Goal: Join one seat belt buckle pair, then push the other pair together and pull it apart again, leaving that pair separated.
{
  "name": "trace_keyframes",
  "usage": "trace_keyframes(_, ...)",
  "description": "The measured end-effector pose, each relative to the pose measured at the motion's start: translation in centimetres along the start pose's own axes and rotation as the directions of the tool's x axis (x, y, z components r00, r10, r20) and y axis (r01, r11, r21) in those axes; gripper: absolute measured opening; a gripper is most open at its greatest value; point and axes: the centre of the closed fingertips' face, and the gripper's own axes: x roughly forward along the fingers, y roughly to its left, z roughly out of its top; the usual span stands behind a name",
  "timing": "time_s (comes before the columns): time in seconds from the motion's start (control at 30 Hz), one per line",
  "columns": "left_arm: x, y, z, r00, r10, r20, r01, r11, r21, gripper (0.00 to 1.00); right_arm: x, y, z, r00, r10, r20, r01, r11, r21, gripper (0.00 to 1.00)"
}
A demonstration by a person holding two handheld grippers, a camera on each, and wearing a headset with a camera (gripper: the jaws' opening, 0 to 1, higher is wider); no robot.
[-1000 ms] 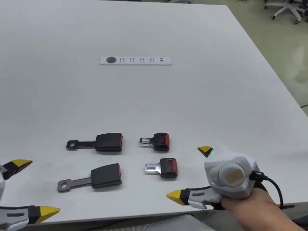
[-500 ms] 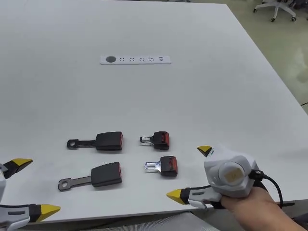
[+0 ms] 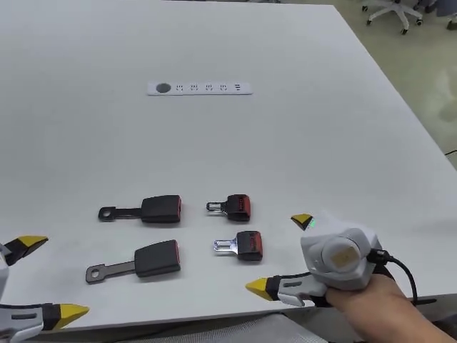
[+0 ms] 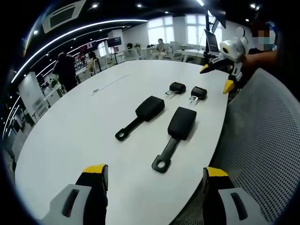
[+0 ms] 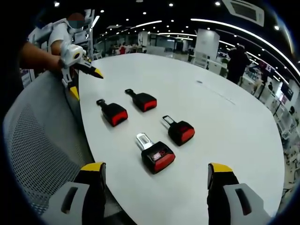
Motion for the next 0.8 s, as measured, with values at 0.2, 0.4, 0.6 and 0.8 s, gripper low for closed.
trace_keyframes(0.2, 0.03, -0.03, -0.02, 1.0, -0.001, -0.001, 0.001, 1.0, 0.0, 0.84, -0.19, -0.1, 0.18, 1.0, -0.003, 0.001, 0.003, 1.0, 0.002, 0.91)
trace_keyframes(0.4, 0.05, -0.05, -0.02, 1.0, -0.002, -0.001, 0.002, 1.0, 0.001, 0.84, -0.17, -0.2, 0.15, 1.0, -0.006, 0.003, 0.006, 1.0, 0.004, 0.92)
trace_keyframes(0.6, 0.05, -0.14, 0.02, 1.0, -0.002, -0.003, 0.002, 1.0, 0.002, 0.84, -0.2, -0.13, 0.21, 1.0, -0.006, 0.005, 0.006, 1.0, 0.007, 0.94)
trace_keyframes(0.8, -0.02, -0.28, 0.19, 1.0, -0.002, -0.003, 0.002, 1.0, 0.003, 0.84, -0.1, -0.24, 0.14, 0.9999, -0.009, 0.008, 0.008, 1.0, 0.013, 0.96)
